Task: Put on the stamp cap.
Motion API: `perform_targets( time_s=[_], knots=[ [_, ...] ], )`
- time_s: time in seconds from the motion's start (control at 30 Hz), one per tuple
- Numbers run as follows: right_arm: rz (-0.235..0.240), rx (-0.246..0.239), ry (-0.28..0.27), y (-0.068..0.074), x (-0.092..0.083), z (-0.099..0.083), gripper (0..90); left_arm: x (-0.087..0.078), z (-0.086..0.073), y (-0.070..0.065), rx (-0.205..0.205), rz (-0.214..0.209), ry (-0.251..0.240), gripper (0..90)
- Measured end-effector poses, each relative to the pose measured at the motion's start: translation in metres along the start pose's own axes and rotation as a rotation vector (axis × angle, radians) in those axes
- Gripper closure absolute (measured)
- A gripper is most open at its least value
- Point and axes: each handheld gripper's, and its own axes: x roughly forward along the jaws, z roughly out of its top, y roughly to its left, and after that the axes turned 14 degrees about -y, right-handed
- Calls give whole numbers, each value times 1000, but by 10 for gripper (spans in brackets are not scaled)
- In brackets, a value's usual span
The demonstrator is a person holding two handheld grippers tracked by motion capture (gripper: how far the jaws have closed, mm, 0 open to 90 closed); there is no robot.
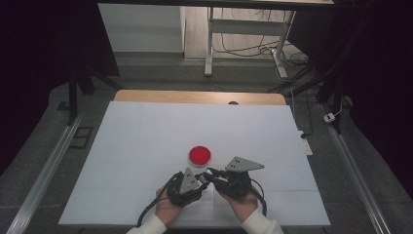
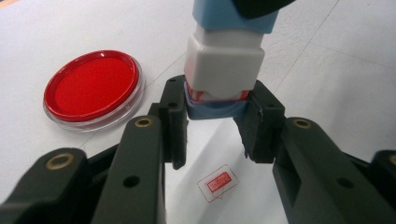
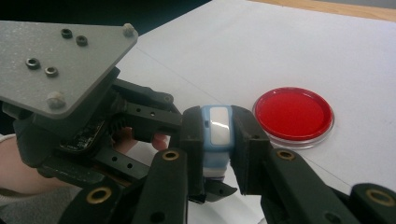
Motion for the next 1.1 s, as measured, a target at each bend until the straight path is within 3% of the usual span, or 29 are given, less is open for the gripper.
perform_targets(
  time_s=[0.57, 0.8, 1.1],
  knots=[
    [3, 11, 12, -1, 1, -1, 749, 0, -1, -2, 16, 16, 4, 644],
    [3, 24, 19, -2, 1, -1, 749, 0, 0, -5, 53, 33, -4, 643],
    [6, 26, 23, -3, 2, -1, 749, -1, 0, -6, 62, 40, -2, 644]
  ],
)
